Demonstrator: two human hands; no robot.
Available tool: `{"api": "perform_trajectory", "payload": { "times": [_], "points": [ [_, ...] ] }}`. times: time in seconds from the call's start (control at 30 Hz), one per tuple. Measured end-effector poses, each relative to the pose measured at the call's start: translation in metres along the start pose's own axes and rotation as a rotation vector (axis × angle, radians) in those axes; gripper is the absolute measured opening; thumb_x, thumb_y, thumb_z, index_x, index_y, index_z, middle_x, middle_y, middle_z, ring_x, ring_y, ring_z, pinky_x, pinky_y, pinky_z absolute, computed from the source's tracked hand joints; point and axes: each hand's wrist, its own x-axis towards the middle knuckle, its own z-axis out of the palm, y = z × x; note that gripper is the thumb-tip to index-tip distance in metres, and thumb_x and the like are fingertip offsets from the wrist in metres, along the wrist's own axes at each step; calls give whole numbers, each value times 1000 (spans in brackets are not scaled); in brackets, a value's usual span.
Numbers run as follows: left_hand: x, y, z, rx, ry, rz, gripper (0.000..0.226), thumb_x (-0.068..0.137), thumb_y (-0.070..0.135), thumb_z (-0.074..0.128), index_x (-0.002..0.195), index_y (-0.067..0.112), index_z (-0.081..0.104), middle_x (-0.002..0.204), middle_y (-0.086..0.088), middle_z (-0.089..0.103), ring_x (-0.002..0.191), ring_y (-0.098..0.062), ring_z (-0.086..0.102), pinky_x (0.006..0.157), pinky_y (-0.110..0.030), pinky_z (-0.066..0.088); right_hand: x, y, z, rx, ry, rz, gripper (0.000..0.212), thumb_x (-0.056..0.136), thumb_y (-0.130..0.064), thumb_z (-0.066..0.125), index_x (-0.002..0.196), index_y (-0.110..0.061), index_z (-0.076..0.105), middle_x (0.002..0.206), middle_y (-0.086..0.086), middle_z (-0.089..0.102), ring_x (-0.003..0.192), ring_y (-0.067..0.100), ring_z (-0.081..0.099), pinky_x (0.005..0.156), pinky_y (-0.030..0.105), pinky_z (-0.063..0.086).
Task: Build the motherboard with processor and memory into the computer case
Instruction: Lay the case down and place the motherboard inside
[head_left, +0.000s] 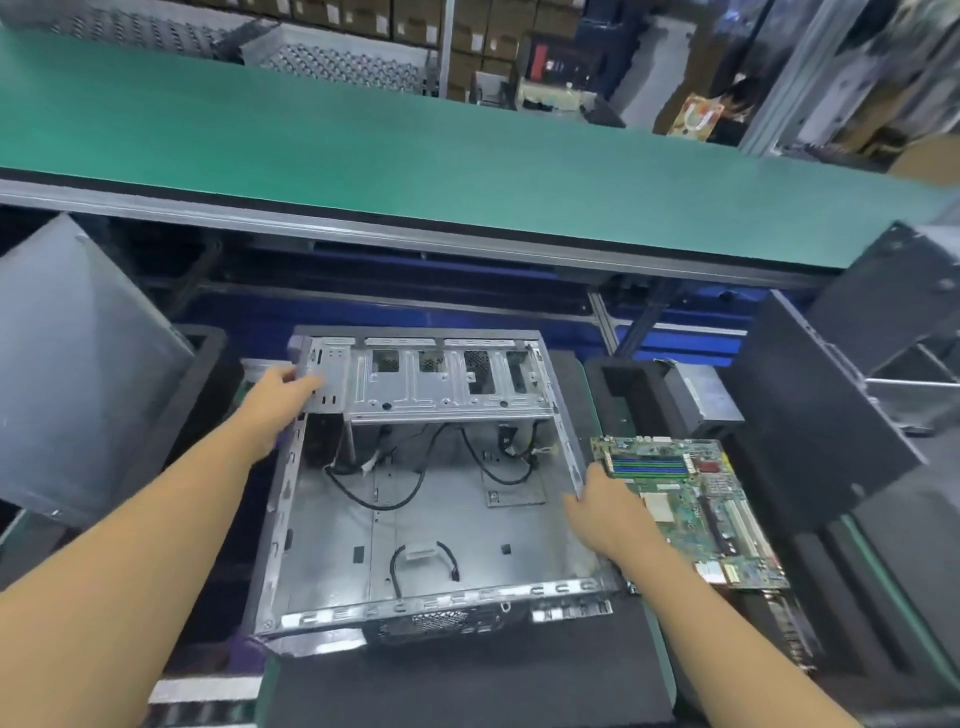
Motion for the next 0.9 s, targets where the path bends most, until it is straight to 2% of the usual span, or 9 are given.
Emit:
{"api": "perform_trajectory", "payload": {
  "times": [0.17,0.3,0.4,0.5,0.53,0.63,0.7,0.8,0.9],
  "points": [
    [-13,-12,9,-47,-83,39,48,90,15,52,134,33,50,116,9,63,100,-7,58,75,-23,41,-7,-2,10,316,17,3,11,101,-19,43,106,-15,35,83,0,49,69,15,48,53,31,34],
    [-14,-9,18,-61,-132,51,50,89,6,52,133,29,51,115,10,65,102,-10,60,82,-24,44,-16,8,12,357,-1,29,17,101,-18,43,116,-11,39,87,6,57,69,17,54,58,33,41],
    [-16,-5,27,-77,-166,57,52,90,4,55,132,33,49,103,21,65,94,-1,61,71,-18,43,-20,15,10,381,-18,60,19,99,-18,43,117,-11,41,94,8,60,79,23,60,64,36,47],
    [-16,-5,33,-96,-178,67,55,92,6,54,137,34,43,89,33,65,80,11,63,62,-10,44,-19,22,5,383,1,67,11,97,-16,45,108,-13,43,93,10,61,75,22,56,64,35,43],
    [-18,-6,34,-101,-186,71,55,93,7,54,139,34,41,94,33,65,80,13,63,63,-10,44,-19,24,4,390,4,68,11,97,-16,45,107,-14,43,93,8,61,75,21,56,61,33,42],
    [-18,-8,41,-131,-234,70,58,96,11,54,147,30,34,125,16,57,102,-1,60,78,-18,45,-21,32,2,404,4,70,17,97,-16,46,114,-19,43,95,4,62,77,20,60,56,31,40],
    [-21,-6,46,-125,-256,70,61,97,12,53,150,31,28,128,15,52,99,2,57,78,-17,43,-23,38,1,412,9,80,20,97,-16,46,116,-20,42,94,5,62,76,22,61,56,32,41],
    [-26,-2,50,-83,-260,77,64,98,16,52,153,29,21,146,10,43,120,-10,50,101,-25,36,-22,41,-1,411,13,95,14,98,-19,45,111,-18,43,94,7,62,76,24,60,60,34,44],
    [-41,3,51,258,-96,248,69,98,21,51,155,25,13,160,3,23,144,-18,27,109,-29,26,-23,39,-3,364,20,108,11,99,-20,42,110,-17,42,99,7,61,78,21,58,61,34,44]
  ]
}}
